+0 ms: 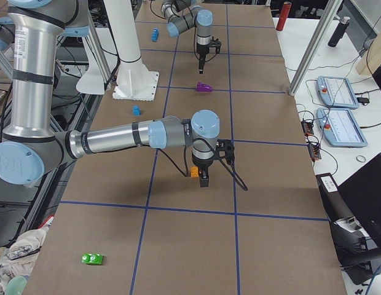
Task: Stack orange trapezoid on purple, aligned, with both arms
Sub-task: 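Release the purple block with the left gripper while the right gripper reaches out, then grasp the orange trapezoid block with the right gripper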
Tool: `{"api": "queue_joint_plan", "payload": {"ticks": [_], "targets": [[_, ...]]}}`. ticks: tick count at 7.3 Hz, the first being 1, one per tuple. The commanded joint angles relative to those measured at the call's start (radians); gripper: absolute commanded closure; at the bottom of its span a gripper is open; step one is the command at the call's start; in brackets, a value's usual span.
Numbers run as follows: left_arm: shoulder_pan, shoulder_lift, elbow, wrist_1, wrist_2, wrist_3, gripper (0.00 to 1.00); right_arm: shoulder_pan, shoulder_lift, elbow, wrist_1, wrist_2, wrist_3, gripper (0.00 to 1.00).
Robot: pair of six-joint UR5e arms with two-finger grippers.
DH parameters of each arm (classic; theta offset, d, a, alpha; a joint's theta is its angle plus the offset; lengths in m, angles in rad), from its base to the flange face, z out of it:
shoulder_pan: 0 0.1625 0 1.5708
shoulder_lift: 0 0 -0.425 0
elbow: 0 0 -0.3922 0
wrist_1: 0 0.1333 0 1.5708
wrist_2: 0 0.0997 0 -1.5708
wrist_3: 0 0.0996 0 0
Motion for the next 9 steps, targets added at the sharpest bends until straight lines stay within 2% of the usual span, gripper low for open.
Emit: {"api": "queue_joint_plan", "payload": {"ticks": [1, 2, 4, 5, 7, 8, 9], "targets": [[-0.062, 0.316, -0.416, 0.11, -0.023, 0.147, 0.01, -0.127, -0.012, 0.004, 0.194, 0.001, 0.262, 0.0], [-0.137, 0.473, -0.534, 0.109, -0.045, 0.251, 0.01, -0.188, -0.023, -0.022, 0.3, -0.002, 0.333, 0.0], [-0.341, 0.623, -0.558, 0.109, -0.203, 0.55, 0.0, -0.265, -0.027, -0.088, 0.435, -0.01, 0.43, 0.0], [-0.378, 0.667, -0.546, 0.105, -0.226, 0.69, 0.0, -0.332, -0.027, -0.105, 0.512, -0.049, 0.514, 0.0], [-0.382, 0.671, -0.526, 0.103, -0.22, 0.734, 0.0, -0.443, -0.027, -0.192, 0.679, -0.15, 0.636, 0.0], [-0.382, 0.671, -0.526, 0.104, -0.219, 0.732, 0.0, -0.457, -0.027, -0.252, 0.759, -0.152, 0.637, 0.0], [-0.38, 0.671, -0.526, 0.104, -0.219, 0.729, 0.0, -0.469, -0.026, -0.274, 0.793, -0.154, 0.639, 0.0]]}}
